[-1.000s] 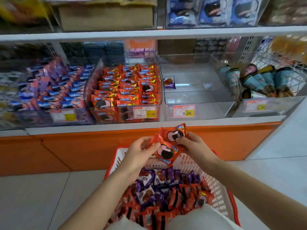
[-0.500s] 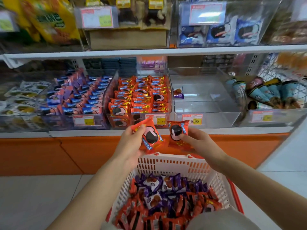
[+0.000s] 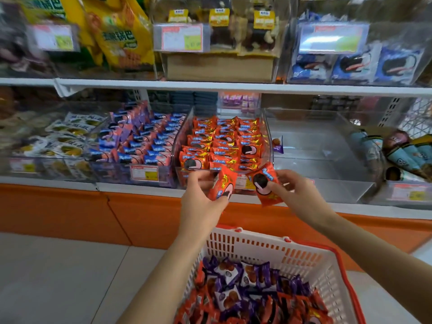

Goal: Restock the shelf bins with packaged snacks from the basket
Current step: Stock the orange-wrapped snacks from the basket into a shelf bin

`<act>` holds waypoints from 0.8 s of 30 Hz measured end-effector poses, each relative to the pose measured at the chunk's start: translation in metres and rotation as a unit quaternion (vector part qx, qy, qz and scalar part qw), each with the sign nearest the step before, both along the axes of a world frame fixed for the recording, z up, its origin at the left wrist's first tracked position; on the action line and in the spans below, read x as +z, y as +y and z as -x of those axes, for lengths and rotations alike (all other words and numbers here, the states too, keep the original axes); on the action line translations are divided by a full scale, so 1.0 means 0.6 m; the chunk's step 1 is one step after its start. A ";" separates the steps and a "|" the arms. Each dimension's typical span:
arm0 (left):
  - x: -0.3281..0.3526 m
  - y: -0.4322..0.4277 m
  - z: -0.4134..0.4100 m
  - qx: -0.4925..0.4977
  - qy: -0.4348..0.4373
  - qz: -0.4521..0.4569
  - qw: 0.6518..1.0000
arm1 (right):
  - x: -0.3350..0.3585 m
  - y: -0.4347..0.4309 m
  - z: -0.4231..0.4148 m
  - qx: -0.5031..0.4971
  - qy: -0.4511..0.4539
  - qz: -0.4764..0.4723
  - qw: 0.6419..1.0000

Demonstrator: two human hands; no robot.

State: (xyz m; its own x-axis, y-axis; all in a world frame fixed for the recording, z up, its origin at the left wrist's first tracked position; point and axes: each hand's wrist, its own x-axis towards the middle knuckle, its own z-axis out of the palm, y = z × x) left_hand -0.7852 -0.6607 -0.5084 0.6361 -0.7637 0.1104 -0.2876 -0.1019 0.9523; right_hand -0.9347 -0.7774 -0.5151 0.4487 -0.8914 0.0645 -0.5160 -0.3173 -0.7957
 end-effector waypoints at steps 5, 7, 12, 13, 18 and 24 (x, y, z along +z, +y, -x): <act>-0.013 0.002 -0.019 0.007 -0.062 0.021 0.998 | 0.017 -0.034 -0.037 0.002 0.042 0.047 0.998; -0.017 0.000 -0.026 0.013 -0.077 0.033 0.996 | 0.027 -0.051 -0.053 0.001 0.063 0.094 0.994; -0.021 -0.006 -0.040 0.017 -0.074 0.032 0.997 | 0.045 -0.119 -0.101 -0.019 0.206 0.253 0.945; -0.022 -0.007 -0.044 0.019 -0.069 0.029 0.997 | 0.046 -0.129 -0.114 -0.021 0.250 0.273 0.929; -0.034 -0.013 -0.061 0.029 -0.073 0.016 0.997 | 0.032 -0.161 -0.169 -0.009 0.447 0.322 0.834; -0.047 -0.019 -0.068 0.010 -0.065 0.013 0.998 | 0.017 -0.186 -0.200 0.032 0.479 0.280 0.832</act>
